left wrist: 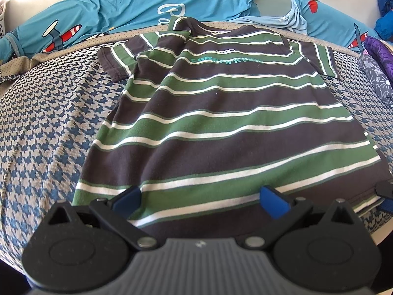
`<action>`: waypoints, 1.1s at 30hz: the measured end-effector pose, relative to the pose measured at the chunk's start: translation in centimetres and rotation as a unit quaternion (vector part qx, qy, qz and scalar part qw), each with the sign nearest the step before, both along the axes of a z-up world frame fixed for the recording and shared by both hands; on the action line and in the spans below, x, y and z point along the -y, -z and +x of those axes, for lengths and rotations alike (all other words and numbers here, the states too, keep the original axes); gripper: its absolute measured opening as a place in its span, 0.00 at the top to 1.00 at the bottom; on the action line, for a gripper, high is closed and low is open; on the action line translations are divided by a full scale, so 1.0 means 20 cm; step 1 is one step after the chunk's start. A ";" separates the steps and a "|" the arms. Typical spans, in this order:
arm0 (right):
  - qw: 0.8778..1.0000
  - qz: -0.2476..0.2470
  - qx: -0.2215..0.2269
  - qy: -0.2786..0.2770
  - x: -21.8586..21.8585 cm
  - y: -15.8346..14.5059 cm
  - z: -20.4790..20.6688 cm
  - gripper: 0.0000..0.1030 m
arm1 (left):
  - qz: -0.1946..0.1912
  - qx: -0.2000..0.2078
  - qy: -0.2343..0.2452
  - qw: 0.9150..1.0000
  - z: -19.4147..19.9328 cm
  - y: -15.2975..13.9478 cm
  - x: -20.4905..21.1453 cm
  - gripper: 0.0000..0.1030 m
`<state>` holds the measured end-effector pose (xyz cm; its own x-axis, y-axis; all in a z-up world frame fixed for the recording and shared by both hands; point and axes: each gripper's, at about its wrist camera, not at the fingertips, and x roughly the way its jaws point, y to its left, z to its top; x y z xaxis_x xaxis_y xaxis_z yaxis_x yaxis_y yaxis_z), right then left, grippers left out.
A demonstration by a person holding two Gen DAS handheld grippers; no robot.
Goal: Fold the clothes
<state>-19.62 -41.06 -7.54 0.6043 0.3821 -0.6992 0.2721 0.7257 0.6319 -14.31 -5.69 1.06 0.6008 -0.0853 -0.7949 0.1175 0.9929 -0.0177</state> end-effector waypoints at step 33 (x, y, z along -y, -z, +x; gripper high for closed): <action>0.976 -0.210 0.030 -0.046 -0.13 -0.06 -0.06 0.96 | 0.002 -0.003 -0.022 1.000 0.00 -0.02 -0.04 0.00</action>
